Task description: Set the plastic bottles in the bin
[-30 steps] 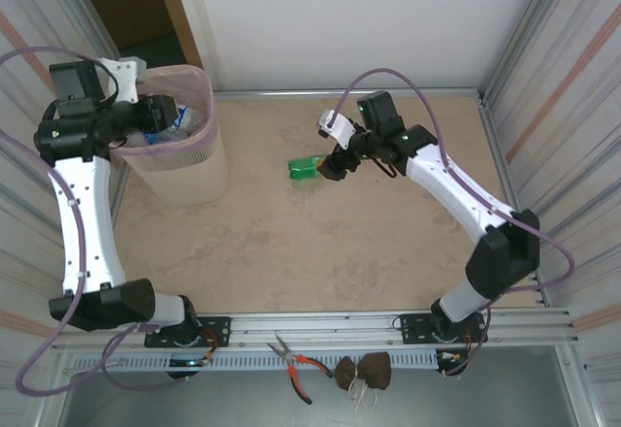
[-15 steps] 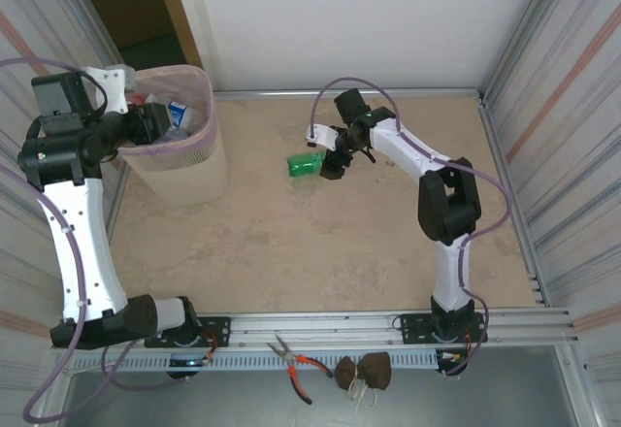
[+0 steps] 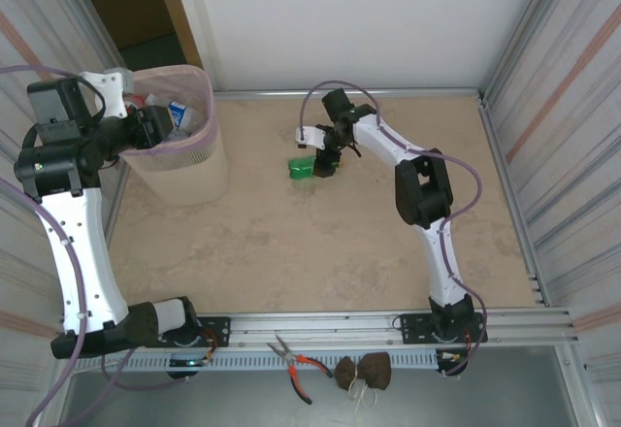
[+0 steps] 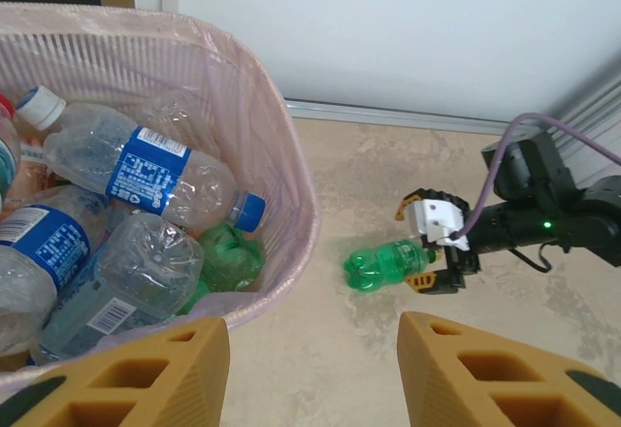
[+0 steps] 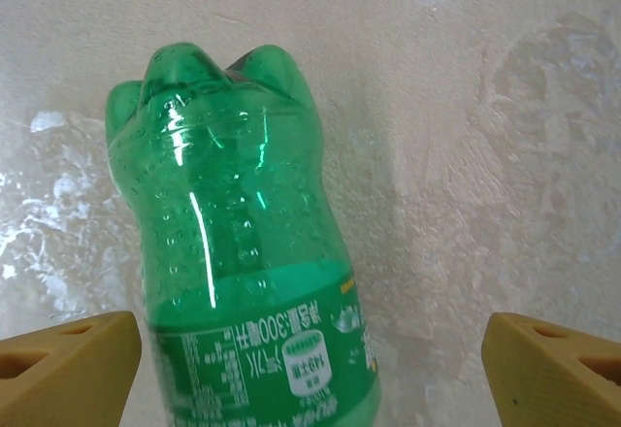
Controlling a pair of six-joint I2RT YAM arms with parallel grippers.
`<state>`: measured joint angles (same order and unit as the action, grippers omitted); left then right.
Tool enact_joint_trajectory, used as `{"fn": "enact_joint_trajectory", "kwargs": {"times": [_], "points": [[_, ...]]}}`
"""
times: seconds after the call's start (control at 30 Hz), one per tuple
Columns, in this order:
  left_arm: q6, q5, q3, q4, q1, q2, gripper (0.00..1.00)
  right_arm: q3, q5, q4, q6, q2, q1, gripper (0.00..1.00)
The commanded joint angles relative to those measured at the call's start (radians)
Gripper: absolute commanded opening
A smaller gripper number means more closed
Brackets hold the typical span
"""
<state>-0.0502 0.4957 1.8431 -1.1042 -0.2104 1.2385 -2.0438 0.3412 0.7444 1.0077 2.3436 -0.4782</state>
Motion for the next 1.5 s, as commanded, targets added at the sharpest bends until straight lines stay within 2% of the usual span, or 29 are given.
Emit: {"fn": "enact_joint_trajectory", "kwargs": {"times": [0.0,0.17,0.4,0.73,0.87,1.0,1.27,1.47], "points": [[-0.024,0.042,-0.002,-0.008,-0.008,-0.013,0.49,-0.052,0.038,0.051,0.045,0.064,-0.010,0.90],[-0.038,0.055,-0.016,-0.002,-0.008,-0.019,0.49,-0.075,0.048,0.085,0.052,0.110,-0.020,0.88],[-0.054,0.075,-0.047,0.023,-0.008,-0.034,0.49,-0.018,0.037,0.090,0.035,0.099,-0.020,0.79],[-0.104,0.122,-0.126,0.103,-0.008,-0.077,0.49,0.162,-0.001,-0.047,-0.019,-0.031,-0.022,0.69],[-0.139,0.158,-0.172,0.159,-0.009,-0.105,0.49,0.253,0.008,-0.082,-0.055,-0.094,-0.019,0.60],[-0.167,0.184,-0.212,0.215,0.002,-0.132,0.49,0.326,0.020,-0.120,-0.112,-0.170,-0.017,0.59],[-0.262,0.192,-0.293,0.356,0.083,-0.174,0.52,0.540,0.109,-0.276,-0.290,-0.414,-0.020,0.58],[-0.297,0.119,-0.332,0.439,0.218,-0.169,0.59,0.676,0.165,-0.411,-0.456,-0.601,-0.023,0.55]]}}
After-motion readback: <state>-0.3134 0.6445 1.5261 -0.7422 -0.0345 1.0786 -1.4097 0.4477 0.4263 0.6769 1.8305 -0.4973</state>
